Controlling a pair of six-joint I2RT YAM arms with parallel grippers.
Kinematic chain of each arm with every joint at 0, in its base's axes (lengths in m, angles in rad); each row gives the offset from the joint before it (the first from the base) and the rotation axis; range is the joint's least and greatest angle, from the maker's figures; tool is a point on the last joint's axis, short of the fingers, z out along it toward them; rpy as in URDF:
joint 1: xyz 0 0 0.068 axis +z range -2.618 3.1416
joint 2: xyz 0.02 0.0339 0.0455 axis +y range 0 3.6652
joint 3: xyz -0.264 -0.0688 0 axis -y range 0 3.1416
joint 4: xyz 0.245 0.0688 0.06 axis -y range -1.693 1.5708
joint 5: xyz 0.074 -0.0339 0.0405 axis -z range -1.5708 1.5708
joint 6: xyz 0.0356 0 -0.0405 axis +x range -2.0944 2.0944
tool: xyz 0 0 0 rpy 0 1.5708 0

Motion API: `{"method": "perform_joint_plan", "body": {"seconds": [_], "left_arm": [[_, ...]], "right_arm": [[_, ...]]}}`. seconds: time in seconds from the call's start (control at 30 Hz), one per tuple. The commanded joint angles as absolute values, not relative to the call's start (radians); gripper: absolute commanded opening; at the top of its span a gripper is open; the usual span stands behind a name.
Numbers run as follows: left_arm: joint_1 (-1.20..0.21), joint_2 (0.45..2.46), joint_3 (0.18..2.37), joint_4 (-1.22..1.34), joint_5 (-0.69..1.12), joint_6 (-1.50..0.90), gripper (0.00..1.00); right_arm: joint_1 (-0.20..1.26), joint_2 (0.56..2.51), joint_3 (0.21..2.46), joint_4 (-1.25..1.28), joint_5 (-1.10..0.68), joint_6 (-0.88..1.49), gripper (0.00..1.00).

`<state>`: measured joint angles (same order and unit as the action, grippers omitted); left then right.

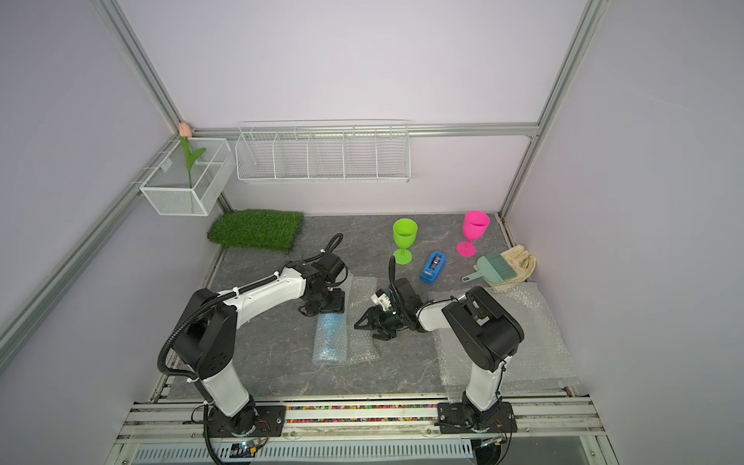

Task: Wrap wine glasses in bubble wrap
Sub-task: Wrap the wine glass in bubble wrap, then adjust the bubble wrap at the center of the board.

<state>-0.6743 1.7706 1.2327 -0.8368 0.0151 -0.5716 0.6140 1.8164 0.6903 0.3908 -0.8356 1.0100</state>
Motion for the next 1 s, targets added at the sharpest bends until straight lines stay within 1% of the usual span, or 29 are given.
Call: {"method": "perform_joint_plan", "body": {"seconds": [0.0, 0.13, 0.17, 0.2, 0.33, 0.47, 0.53, 0.6, 0.73, 0.77, 0.97], "left_arm": [[-0.68, 1.818, 1.232, -0.877, 0.009, -0.592, 0.62], [-0.68, 1.821, 1.235, -0.871, 0.015, -0.589, 0.62], [-0.68, 1.821, 1.235, -0.87, 0.014, -0.588, 0.62], [-0.68, 1.822, 1.235, -0.868, 0.015, -0.588, 0.62], [-0.68, 1.821, 1.235, -0.865, 0.015, -0.588, 0.62], [-0.68, 1.821, 1.233, -0.866, 0.015, -0.585, 0.61], [-0.68, 1.82, 1.236, -0.868, 0.012, -0.584, 0.61], [-0.68, 1.822, 1.237, -0.868, 0.011, -0.586, 0.61], [-0.68, 1.822, 1.236, -0.865, 0.01, -0.588, 0.6], [-0.68, 1.824, 1.236, -0.865, 0.011, -0.588, 0.6], [-0.68, 1.82, 1.239, -0.861, 0.013, -0.59, 0.59]], "right_arm": [[0.613, 1.859, 0.642, 0.776, -0.912, 1.22, 0.51], [0.613, 1.965, 0.588, 1.253, -0.926, 1.497, 0.43], [0.613, 2.008, 0.582, 1.383, -0.918, 1.599, 0.4], [0.614, 2.045, 0.581, 1.435, -0.916, 1.644, 0.38], [0.615, 2.049, 0.556, 1.406, -0.895, 1.589, 0.37], [0.612, 2.024, 0.541, 1.316, -0.883, 1.537, 0.4], [0.61, 1.978, 0.53, 1.211, -0.87, 1.46, 0.4], [0.608, 1.908, 0.531, 1.027, -0.854, 1.363, 0.37], [0.608, 1.76, 0.582, 0.562, -0.792, 1.116, 0.32], [0.609, 1.74, 0.594, 0.497, -0.785, 1.087, 0.3], [0.616, 1.68, 0.644, 0.359, -0.787, 1.032, 0.21]]}}
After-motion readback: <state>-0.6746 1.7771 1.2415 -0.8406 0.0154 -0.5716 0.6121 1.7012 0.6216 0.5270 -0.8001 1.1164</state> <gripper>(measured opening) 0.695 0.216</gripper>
